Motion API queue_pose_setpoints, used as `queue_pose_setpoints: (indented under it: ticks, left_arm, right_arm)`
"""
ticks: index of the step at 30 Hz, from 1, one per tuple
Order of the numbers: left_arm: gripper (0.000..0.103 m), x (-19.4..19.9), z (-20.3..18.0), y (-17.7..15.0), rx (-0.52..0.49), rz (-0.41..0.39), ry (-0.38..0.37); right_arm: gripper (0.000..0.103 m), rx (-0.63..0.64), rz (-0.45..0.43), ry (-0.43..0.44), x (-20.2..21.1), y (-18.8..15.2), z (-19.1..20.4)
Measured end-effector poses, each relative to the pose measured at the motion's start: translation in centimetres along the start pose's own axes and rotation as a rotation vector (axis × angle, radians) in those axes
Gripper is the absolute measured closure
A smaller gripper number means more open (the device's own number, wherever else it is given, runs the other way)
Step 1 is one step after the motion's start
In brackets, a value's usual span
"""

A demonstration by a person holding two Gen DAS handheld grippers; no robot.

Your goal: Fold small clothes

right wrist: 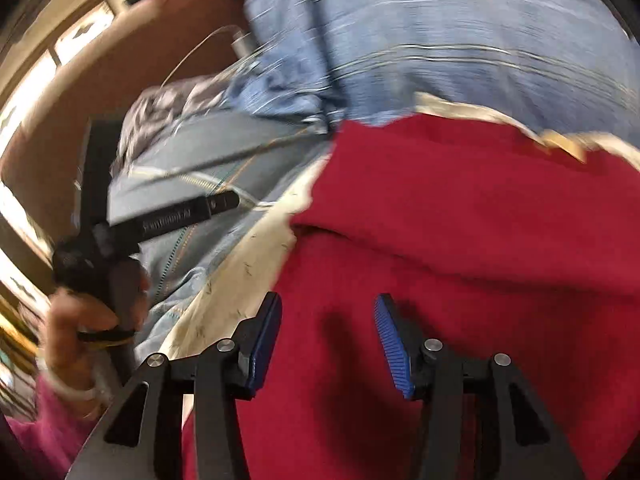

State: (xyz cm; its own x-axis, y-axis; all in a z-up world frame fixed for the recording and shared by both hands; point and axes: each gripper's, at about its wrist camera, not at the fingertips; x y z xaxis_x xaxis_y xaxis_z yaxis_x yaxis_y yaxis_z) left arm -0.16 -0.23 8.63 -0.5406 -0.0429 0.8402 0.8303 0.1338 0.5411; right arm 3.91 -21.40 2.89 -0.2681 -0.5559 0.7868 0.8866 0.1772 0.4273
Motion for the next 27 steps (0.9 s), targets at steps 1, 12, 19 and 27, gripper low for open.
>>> queue_pose_setpoints:
  ticks: [1,12,19,27]
  left_arm:
    - [0.029,0.3,0.6,0.2,0.032,-0.023,0.007]
    - [0.029,0.3,3.8,1.0,0.141,-0.089,0.025]
    - [0.029,-0.3,3.0,1.2,0.123,-0.077,0.019]
    - [0.029,0.1,0.7,1.0,0.078,-0.081,-0.082]
  right_arm:
    - [0.046,0.017,-0.003,-0.01,-1.1,0.7,0.5]
    - [0.039,0.044,-0.037,-0.018,-7.7,5.9,4.6]
    - [0.038,-0.005,0.01,0.065,-6.8,4.7,4.2]
    - [0.036,-0.059,-0.076,0.061,2.9,0.9,-0.8]
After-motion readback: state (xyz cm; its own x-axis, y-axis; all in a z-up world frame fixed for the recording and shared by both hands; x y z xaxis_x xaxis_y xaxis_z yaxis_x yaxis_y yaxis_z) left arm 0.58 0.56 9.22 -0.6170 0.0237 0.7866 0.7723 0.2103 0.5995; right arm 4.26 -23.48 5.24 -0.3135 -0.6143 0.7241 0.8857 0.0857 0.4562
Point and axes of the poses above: each gripper's, at about its wrist camera, not at the fingertips, and x roughly against the way its jaws point, z to its left, y to its top, and after that the axes turned 8 degrees about z, right-handed
